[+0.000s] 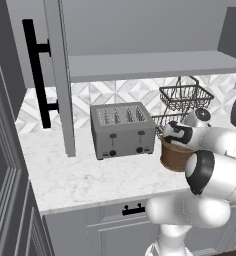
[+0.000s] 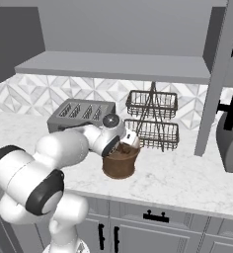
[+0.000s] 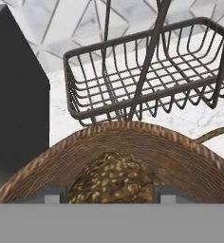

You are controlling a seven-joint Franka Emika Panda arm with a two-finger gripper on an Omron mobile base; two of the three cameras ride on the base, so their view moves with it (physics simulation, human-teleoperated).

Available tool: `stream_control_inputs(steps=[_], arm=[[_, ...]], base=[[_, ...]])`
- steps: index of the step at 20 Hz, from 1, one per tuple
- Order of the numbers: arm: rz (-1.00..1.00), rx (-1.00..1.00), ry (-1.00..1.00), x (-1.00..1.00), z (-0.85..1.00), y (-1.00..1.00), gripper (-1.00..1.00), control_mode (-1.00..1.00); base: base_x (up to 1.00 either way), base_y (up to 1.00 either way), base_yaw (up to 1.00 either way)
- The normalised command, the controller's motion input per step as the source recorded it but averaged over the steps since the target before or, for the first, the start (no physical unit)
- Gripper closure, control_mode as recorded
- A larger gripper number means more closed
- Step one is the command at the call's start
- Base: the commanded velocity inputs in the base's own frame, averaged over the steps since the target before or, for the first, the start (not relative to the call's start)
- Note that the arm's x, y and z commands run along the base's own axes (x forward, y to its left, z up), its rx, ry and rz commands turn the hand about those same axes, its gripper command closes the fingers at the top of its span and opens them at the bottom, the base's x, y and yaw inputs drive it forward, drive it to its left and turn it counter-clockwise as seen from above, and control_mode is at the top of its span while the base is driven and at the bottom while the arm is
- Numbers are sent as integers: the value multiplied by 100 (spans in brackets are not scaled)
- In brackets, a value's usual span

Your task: Open the cabinet, pick up the bread from the cabinet and place it in the basket. Then move the basket to the dining counter.

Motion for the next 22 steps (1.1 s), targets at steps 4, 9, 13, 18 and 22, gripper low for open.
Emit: stream_control_inputs(steps=[4,9,13,18,22], arm=[[0,0,19,-2,0,-14,100,-100],[0,0,12,-28,-6,-4,100,-100],[0,0,12,-19,-24,0,-100,-100],[0,0,5,1,-4,6,-100,-100],[0,0,5,6,0,5,-100,-100]], base=[[0,0,0],[0,0,0],[0,0,0],[0,0,0],[0,0,0]])
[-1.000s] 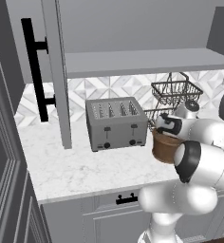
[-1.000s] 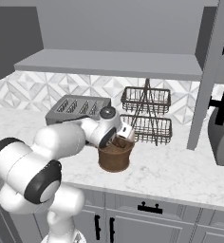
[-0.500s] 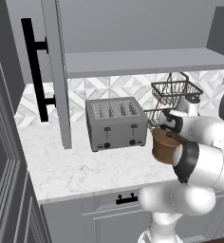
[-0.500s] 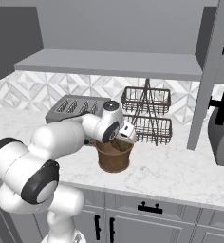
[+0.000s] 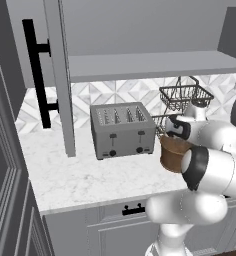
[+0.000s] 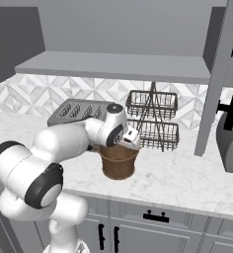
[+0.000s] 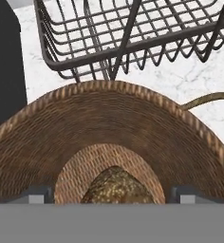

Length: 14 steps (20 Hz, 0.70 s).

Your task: Open the cabinet, pick up the bread from the cabinet and place it in the basket. Then move the basket to the dining counter.

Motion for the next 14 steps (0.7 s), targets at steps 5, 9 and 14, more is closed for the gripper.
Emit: stream_control_inputs(steps=[5,9,14], arm=[[0,1,4,-21,27,0,-100,-100],[0,0,0,-99,67,-6,-100,-100],[-15,3,6,-78,11,-9,-100,-100]], base=[[0,0,0],[0,0,0],[0,0,0]])
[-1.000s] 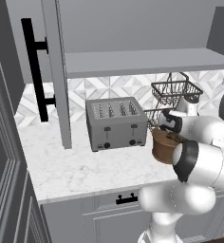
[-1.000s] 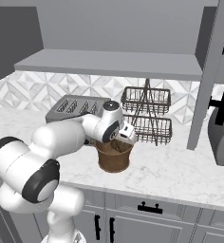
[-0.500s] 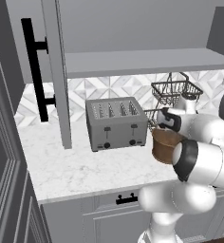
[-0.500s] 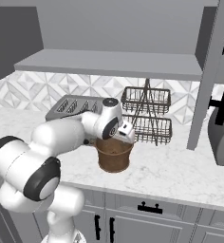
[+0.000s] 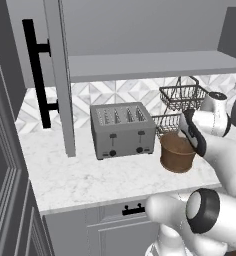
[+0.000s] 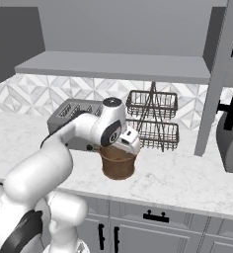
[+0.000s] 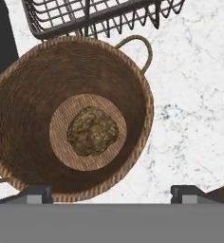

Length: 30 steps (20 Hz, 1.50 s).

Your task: Open the cabinet, pick up the bread from the cabinet and place it in the basket. Then move the basket to the dining counter.

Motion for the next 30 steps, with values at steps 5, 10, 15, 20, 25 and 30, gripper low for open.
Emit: stream_control_inputs(steps=[5,10,15,20,25,30], arm=[[-27,14,2,-8,-2,21,-100,-100],[-29,16,1,18,-18,6,-100,-100],[-26,11,5,5,-42,0,-100,-100],[-23,6,6,29,-55,0,-100,-100],[-16,5,6,35,-49,0,-100,-100],[-11,3,8,-8,-66,-13,100,-100]], base=[[0,0,0],[0,0,0],[0,0,0],[0,0,0],[0,0,0],[0,0,0]])
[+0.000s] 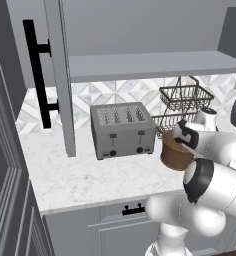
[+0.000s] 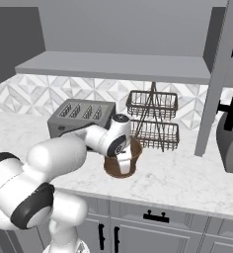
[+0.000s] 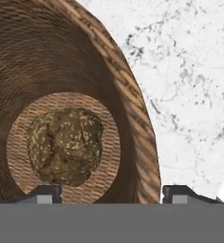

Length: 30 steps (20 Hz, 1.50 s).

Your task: Open the cabinet, pick up the bread from the cabinet and place it in the basket. Then move the basket to the dining counter.

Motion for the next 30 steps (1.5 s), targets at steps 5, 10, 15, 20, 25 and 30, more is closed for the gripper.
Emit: stream_control_inputs(steps=[5,10,15,20,25,30], arm=[[-7,4,10,-15,-63,-7,100,-100],[-1,1,7,0,0,5,100,-100],[0,5,2,-55,26,-3,100,-100],[0,7,-1,-75,93,-20,100,-100],[0,2,-8,-96,96,-14,100,-100],[1,-2,-6,-75,62,62,100,-100]], base=[[0,0,0],[0,0,0],[0,0,0],[0,0,0],[0,0,0],[0,0,0]])
